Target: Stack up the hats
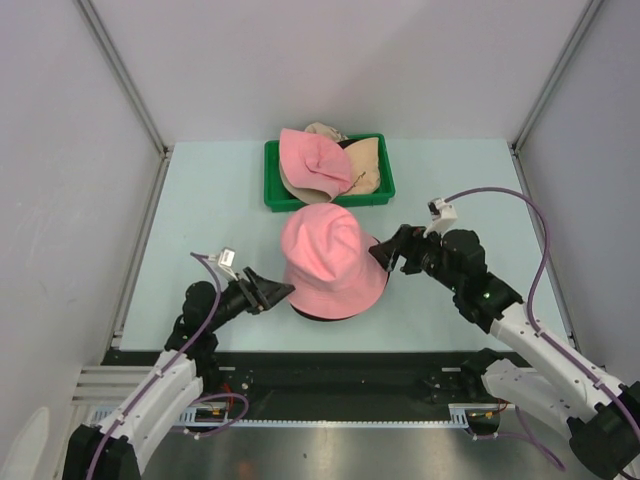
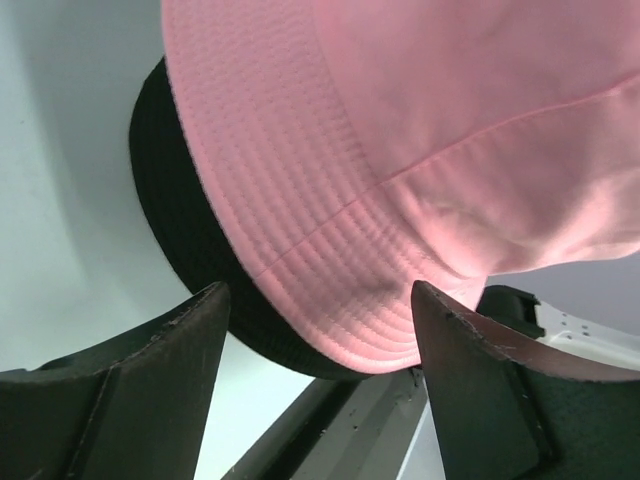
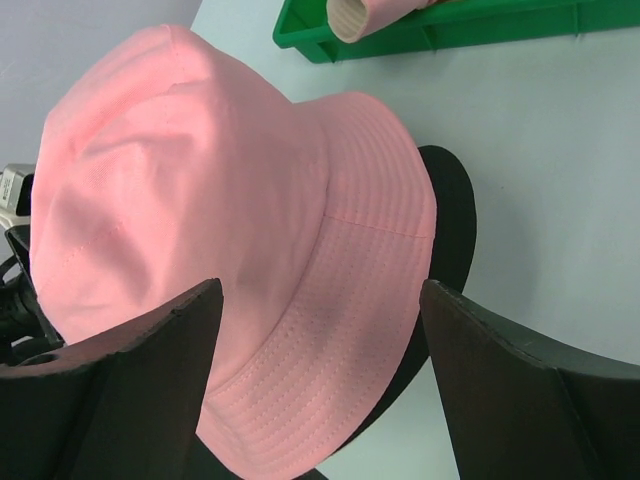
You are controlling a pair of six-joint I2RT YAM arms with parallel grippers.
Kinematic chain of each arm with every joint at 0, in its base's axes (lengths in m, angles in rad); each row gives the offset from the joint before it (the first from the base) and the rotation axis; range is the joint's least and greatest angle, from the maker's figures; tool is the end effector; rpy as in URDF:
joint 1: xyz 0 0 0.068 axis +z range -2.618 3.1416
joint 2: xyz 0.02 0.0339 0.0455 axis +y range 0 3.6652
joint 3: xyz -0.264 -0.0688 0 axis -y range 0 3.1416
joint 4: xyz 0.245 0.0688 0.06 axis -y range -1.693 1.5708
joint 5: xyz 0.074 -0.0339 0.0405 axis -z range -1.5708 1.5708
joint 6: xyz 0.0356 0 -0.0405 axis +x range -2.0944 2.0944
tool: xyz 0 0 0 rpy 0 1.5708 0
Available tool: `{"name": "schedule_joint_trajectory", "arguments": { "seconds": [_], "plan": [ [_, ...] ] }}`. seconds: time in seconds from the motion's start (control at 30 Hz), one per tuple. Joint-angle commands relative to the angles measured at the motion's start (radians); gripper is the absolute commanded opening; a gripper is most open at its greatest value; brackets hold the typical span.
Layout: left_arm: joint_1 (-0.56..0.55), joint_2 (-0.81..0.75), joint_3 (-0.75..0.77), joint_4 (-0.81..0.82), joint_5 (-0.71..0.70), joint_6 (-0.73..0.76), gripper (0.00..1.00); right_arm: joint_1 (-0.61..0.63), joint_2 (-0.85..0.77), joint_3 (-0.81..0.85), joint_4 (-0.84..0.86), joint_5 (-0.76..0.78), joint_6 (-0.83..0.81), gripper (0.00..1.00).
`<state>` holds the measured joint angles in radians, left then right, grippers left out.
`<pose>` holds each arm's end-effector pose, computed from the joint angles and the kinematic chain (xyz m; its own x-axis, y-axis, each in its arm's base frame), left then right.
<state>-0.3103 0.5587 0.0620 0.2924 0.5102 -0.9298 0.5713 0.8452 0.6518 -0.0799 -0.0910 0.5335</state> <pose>0.1309 -0.0602 0.1681 -0.6941 -0.5119 -0.5061 0.2768 0.4593 -0.8441 0.1683 0.1120 0.2933 -0.5068 0.2763 -0.8166 -0.4116 0.7548 0.5108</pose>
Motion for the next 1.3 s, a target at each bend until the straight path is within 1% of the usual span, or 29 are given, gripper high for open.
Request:
{"name": "schedule_joint_trajectory", "arguments": {
  "seconds": [0.0, 0.13, 0.23, 0.33, 0.37, 0.5, 0.6, 0.63, 0.7, 0.73, 0.8, 0.83, 0.87, 0.9, 0.93, 0.97, 1.0, 1.03, 1.07, 1.1, 1.17, 1.23, 1.27],
  "plan": [
    [-0.004, -0.063, -0.039, 0.099, 0.013, -0.073, 0.79, -0.008, -0.012, -0.030, 0.063, -0.010, 0.026, 0.86],
    [-0.004, -0.085, -0.056, 0.169, 0.011, -0.122, 0.79, -0.008, 0.008, -0.058, 0.077, -0.019, 0.046, 0.85],
    [-0.004, -0.075, -0.056, 0.203, 0.011, -0.129, 0.78, -0.010, 0.012, -0.083, 0.124, -0.033, 0.071, 0.86],
    [-0.004, -0.046, -0.056, 0.208, 0.020, -0.126, 0.77, -0.010, 0.017, -0.116, 0.176, -0.062, 0.109, 0.85],
    [-0.004, -0.039, -0.085, 0.226, 0.021, -0.129, 0.77, -0.008, 0.020, -0.124, 0.186, -0.065, 0.118, 0.85],
    [-0.004, -0.013, -0.097, 0.281, 0.008, -0.152, 0.75, -0.010, 0.038, -0.167, 0.221, -0.064, 0.144, 0.85],
    [-0.006, -0.002, -0.099, 0.309, -0.002, -0.159, 0.68, -0.008, 0.032, -0.181, 0.224, -0.058, 0.155, 0.85],
    [-0.006, 0.001, -0.099, 0.317, -0.004, -0.164, 0.62, -0.008, 0.029, -0.184, 0.220, -0.055, 0.157, 0.85],
    [-0.006, 0.004, -0.099, 0.312, -0.010, -0.162, 0.53, -0.010, 0.020, -0.184, 0.200, -0.038, 0.155, 0.85],
    [-0.006, 0.007, -0.102, 0.307, -0.010, -0.161, 0.37, -0.008, 0.006, -0.182, 0.192, -0.032, 0.151, 0.85],
    [-0.006, 0.009, -0.106, 0.295, -0.016, -0.155, 0.24, -0.010, -0.011, -0.176, 0.168, -0.015, 0.142, 0.85],
    [-0.006, 0.010, -0.108, 0.280, -0.019, -0.149, 0.12, -0.010, -0.030, -0.170, 0.160, -0.010, 0.138, 0.85],
    [-0.006, 0.010, -0.108, 0.269, -0.021, -0.142, 0.08, -0.010, -0.038, -0.156, 0.151, -0.006, 0.129, 0.85],
    [-0.006, 0.010, -0.096, 0.249, -0.032, -0.117, 0.00, -0.010, -0.046, -0.147, 0.134, -0.001, 0.125, 0.85],
    [-0.006, 0.017, -0.081, 0.155, -0.045, -0.098, 0.00, -0.008, -0.057, -0.129, 0.128, 0.002, 0.119, 0.85],
    [-0.006, 0.023, -0.070, 0.096, -0.061, -0.071, 0.00, -0.005, -0.060, -0.117, 0.112, 0.007, 0.109, 0.86],
    [-0.006, 0.032, -0.015, 0.044, -0.081, -0.002, 0.00, -0.004, -0.061, -0.106, 0.109, 0.014, 0.103, 0.86],
    [-0.006, 0.046, 0.007, -0.055, -0.090, 0.034, 0.00, -0.001, -0.061, -0.097, 0.106, 0.019, 0.096, 0.86],
    [-0.006, 0.076, 0.024, -0.091, -0.096, 0.064, 0.00, 0.004, -0.055, -0.077, 0.100, 0.025, 0.088, 0.86],
    [-0.006, 0.093, 0.045, -0.113, -0.096, 0.109, 0.00, 0.006, -0.049, -0.070, 0.100, 0.042, 0.085, 0.86],
    [-0.006, 0.137, 0.052, -0.121, -0.084, 0.132, 0.00, 0.004, -0.019, -0.061, 0.101, 0.057, 0.089, 0.86],
    [-0.006, 0.159, 0.053, -0.079, -0.053, 0.141, 0.00, 0.002, 0.009, -0.064, 0.118, 0.047, 0.102, 0.86],
    [-0.006, 0.171, 0.053, -0.069, -0.046, 0.141, 0.00, 0.004, 0.032, -0.069, 0.155, 0.034, 0.109, 0.86]
  ]
}}
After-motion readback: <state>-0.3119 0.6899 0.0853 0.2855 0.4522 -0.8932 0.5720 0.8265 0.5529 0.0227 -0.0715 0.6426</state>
